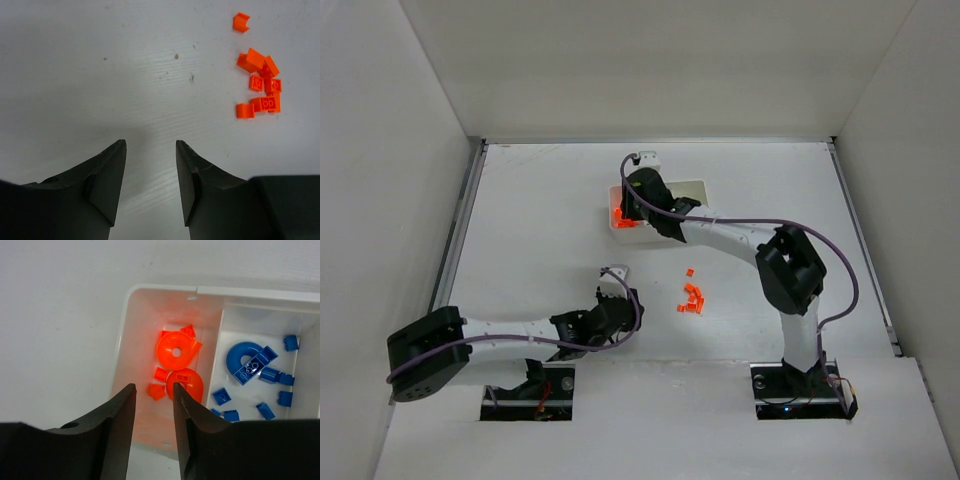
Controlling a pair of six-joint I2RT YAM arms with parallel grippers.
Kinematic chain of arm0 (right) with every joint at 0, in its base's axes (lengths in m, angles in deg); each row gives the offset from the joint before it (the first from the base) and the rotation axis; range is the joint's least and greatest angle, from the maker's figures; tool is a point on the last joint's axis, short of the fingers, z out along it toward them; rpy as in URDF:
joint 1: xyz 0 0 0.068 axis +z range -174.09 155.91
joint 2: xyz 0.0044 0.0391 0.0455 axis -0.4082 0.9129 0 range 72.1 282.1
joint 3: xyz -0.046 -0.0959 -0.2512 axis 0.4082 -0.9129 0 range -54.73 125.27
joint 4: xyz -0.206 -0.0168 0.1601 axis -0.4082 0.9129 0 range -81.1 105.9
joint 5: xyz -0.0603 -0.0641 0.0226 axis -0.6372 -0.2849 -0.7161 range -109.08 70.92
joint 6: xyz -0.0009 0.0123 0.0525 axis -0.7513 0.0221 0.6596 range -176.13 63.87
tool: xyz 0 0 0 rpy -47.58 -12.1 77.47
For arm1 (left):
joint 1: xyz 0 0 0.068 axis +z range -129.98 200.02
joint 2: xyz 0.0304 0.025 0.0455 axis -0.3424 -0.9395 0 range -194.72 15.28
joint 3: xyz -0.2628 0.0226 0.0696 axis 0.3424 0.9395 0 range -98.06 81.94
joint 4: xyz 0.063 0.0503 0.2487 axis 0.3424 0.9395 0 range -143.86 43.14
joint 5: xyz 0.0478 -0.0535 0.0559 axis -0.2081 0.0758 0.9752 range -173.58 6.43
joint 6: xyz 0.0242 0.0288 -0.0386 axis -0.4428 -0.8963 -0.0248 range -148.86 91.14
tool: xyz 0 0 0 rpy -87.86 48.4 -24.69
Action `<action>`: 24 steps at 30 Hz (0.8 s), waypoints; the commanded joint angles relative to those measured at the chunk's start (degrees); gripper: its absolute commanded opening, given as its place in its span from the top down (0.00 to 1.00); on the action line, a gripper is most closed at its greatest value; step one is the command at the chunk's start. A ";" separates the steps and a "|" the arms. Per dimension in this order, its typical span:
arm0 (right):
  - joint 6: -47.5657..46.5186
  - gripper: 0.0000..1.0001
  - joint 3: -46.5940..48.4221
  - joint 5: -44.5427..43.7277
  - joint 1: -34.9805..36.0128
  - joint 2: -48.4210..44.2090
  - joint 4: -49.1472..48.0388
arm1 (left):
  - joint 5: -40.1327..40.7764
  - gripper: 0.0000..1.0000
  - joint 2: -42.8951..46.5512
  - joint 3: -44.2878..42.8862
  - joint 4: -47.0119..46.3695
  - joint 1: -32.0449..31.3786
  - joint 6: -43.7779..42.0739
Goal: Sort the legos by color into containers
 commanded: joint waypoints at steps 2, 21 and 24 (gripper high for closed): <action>0.04 0.58 1.37 0.77 -0.63 -4.84 -3.73 | 2.88 0.58 -4.85 -3.47 -6.36 -3.87 -0.59; 5.58 0.59 -46.08 -6.44 -1.77 -43.95 -12.35 | 3.59 0.60 -29.73 -22.46 -2.41 -11.35 -3.05; 6.72 0.58 -50.48 -6.52 -1.68 -49.13 -11.91 | 2.89 0.60 -32.55 -24.30 -2.15 -11.08 -2.35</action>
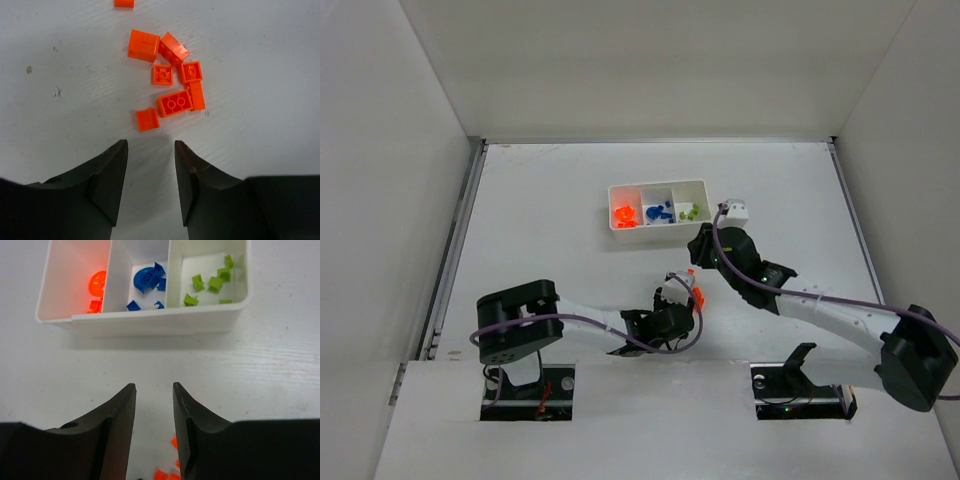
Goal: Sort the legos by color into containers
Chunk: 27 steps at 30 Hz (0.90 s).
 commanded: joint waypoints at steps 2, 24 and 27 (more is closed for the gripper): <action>3.01 0.58 -4.62 -1.41 -0.35 -7.53 -3.06 | 0.63 0.61 -2.61 -3.83 2.46 0.46 1.19; 9.78 0.63 -15.44 -3.43 5.53 -19.77 8.01 | 2.66 0.88 3.95 -3.75 9.06 4.93 1.55; 9.60 0.64 -14.30 -3.17 9.57 -17.75 8.90 | 0.65 0.88 10.02 -3.05 9.15 8.97 1.46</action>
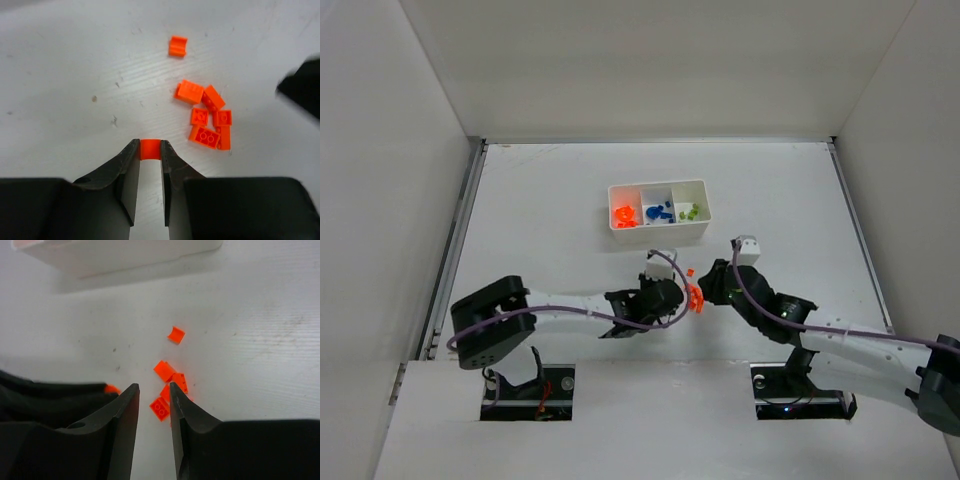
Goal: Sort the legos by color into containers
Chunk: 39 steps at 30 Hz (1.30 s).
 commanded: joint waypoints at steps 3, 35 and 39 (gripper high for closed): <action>-0.19 0.63 2.71 -0.43 7.24 5.87 1.84 | -4.64 0.88 11.16 1.17 0.50 9.10 -0.60; -4.32 0.51 7.28 2.38 8.74 22.05 -0.36 | -8.26 0.62 4.84 -10.34 -10.32 33.04 -8.24; -5.38 0.52 8.60 1.94 8.39 24.25 -0.01 | -6.15 0.61 9.58 -6.30 -11.90 29.96 -9.03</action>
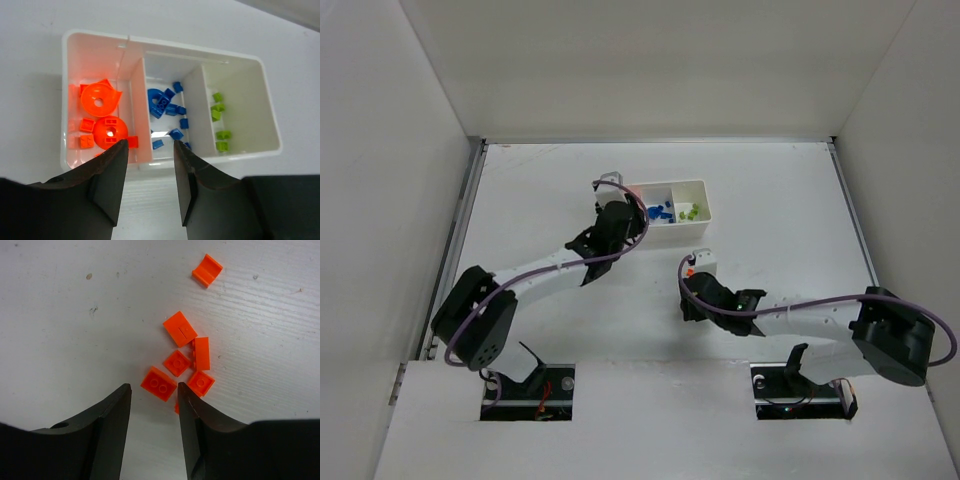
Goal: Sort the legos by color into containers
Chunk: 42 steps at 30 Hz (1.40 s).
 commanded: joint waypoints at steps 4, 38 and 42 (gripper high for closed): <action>-2.32 0.55 4.02 -0.86 -0.57 3.02 -1.63 | 2.93 0.61 10.02 5.96 -3.33 -4.06 -1.58; -5.83 0.72 15.43 -1.48 -2.94 -4.72 3.57 | 1.70 0.61 31.47 20.46 6.16 -6.61 2.55; -10.40 0.72 24.56 0.71 -7.42 1.15 0.14 | 1.35 0.61 32.44 22.93 5.72 -7.49 4.48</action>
